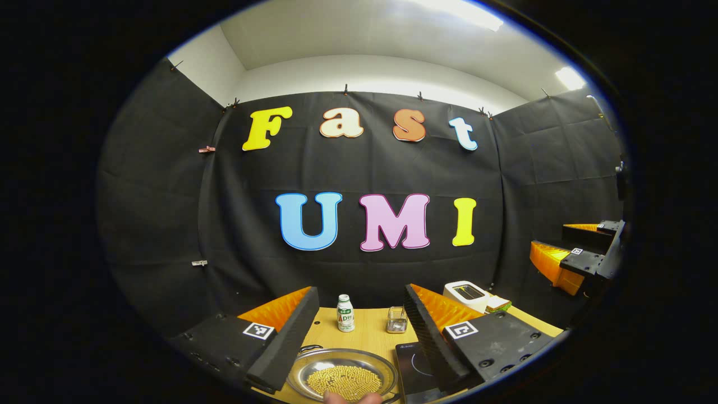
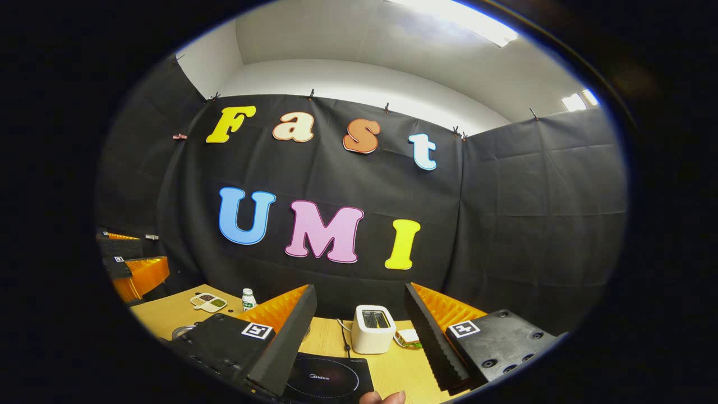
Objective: First push the handle of the pot to place it horizontally, then grasp the pot with both hands and set it on the induction cooktop.
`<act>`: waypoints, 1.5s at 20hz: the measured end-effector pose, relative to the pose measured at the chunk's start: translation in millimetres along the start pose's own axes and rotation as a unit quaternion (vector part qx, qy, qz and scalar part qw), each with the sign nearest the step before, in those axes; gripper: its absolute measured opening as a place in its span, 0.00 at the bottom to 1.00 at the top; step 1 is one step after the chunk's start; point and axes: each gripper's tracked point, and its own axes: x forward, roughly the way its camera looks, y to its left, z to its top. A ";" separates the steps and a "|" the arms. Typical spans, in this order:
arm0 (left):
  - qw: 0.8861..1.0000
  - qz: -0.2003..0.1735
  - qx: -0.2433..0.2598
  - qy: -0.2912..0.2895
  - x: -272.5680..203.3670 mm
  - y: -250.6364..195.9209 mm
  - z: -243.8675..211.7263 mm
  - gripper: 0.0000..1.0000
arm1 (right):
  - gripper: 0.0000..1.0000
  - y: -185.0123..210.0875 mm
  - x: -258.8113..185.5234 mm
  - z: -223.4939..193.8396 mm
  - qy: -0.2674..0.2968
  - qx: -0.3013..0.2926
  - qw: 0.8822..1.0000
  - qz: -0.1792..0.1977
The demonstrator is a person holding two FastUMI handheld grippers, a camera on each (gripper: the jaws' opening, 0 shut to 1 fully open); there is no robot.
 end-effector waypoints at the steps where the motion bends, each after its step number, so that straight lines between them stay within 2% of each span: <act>1: 1.000 0.005 0.002 -0.004 -1.3 3.0 3.2 0.94 | 0.97 -0.3 -0.6 0.0 0.000 0.000 1.000 0.000; 3: 1.000 0.008 0.007 -0.010 -5.0 3.5 7.0 0.94 | 0.97 0.1 -1.5 -0.5 0.001 0.000 1.000 0.000; 8: 0.999 -0.029 -0.032 0.004 -10.7 -4.1 1.6 0.11 | 0.97 -0.6 -4.5 -1.6 0.002 -0.001 1.000 0.000; 10: 0.998 -0.035 -0.029 0.037 -13.4 1.6 -15.1 0.05 | 0.97 0.1 -6.4 -2.9 0.003 0.000 1.000 0.001; 13: 0.993 -0.055 -0.039 0.096 -16.3 -1.0 -42.3 0.05 | 0.98 0.2 -7.5 -6.4 0.008 -0.001 1.000 0.001; 17: 0.974 -0.075 -0.050 0.208 -23.0 -0.5 -101.3 0.05 | 0.98 -4.2 -9.1 -7.9 0.009 -0.001 1.000 -0.002; 20: 0.946 -0.096 -0.059 0.303 -37.1 -9.5 -152.0 0.05 | 0.98 -7.6 -10.7 -8.7 0.010 -0.004 1.000 -0.005; 23: 0.905 -0.122 -0.064 0.402 -55.6 -20.9 -203.8 0.05 | 0.97 -13.5 -11.5 -11.0 0.013 -0.005 1.000 -0.010; 27: 0.847 -0.160 -0.049 0.505 -81.6 -32.7 -253.3 0.05 | 0.97 -27.4 -14.7 -14.4 0.015 -0.007 1.000 -0.022; 29: 0.826 -0.163 -0.048 0.538 -90.3 -34.8 -278.1 0.05 | 0.98 -34.5 -15.7 -16.9 0.019 -0.007 0.999 -0.029; 30: 0.819 -0.161 -0.045 0.549 -92.8 -32.5 -287.5 0.05 | 0.98 -38.1 -16.6 -17.9 0.020 -0.008 0.999 -0.033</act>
